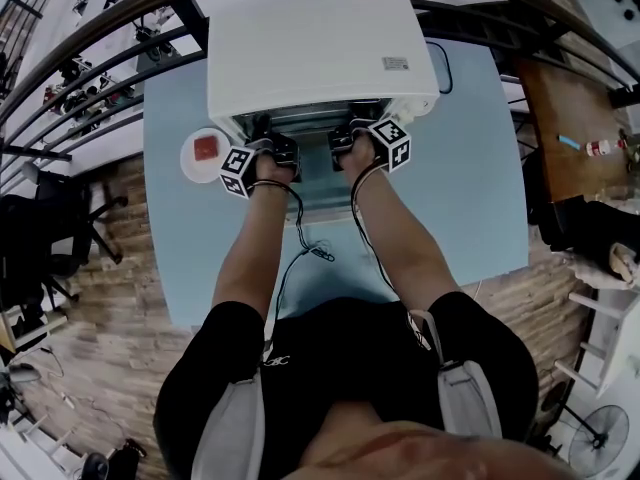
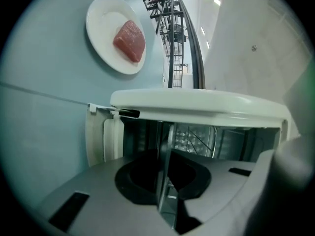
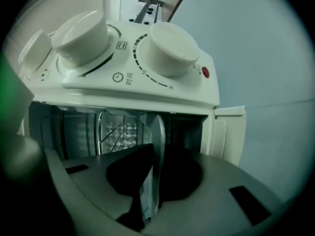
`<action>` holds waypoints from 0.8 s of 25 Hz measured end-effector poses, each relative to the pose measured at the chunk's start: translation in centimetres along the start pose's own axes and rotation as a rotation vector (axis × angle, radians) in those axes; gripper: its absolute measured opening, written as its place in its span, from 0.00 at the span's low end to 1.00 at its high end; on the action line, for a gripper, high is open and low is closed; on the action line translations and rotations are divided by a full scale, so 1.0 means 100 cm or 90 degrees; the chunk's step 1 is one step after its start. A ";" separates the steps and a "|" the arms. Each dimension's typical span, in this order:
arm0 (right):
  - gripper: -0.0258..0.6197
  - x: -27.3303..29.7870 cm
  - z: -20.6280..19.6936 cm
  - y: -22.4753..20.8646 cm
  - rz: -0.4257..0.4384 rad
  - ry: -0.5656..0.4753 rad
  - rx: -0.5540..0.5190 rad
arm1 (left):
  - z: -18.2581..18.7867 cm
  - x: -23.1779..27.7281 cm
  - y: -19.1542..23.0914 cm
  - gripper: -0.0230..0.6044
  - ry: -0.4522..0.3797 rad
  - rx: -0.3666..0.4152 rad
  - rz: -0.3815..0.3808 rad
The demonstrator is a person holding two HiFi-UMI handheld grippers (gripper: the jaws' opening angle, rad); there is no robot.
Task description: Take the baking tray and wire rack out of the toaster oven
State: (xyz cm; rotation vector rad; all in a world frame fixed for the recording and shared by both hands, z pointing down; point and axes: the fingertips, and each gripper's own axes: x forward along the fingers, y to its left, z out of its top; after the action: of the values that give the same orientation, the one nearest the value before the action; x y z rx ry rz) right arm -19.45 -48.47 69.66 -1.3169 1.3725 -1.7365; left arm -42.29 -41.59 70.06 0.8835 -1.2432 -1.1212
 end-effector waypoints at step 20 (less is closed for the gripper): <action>0.13 -0.090 -0.010 -0.035 -0.031 0.014 -0.018 | -0.023 -0.093 0.027 0.11 0.029 0.025 0.055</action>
State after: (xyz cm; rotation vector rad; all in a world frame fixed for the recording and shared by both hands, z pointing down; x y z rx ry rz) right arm -16.65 -39.21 69.77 -1.3595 1.3925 -1.7750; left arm -39.36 -32.06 69.87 0.8711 -1.2572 -1.0057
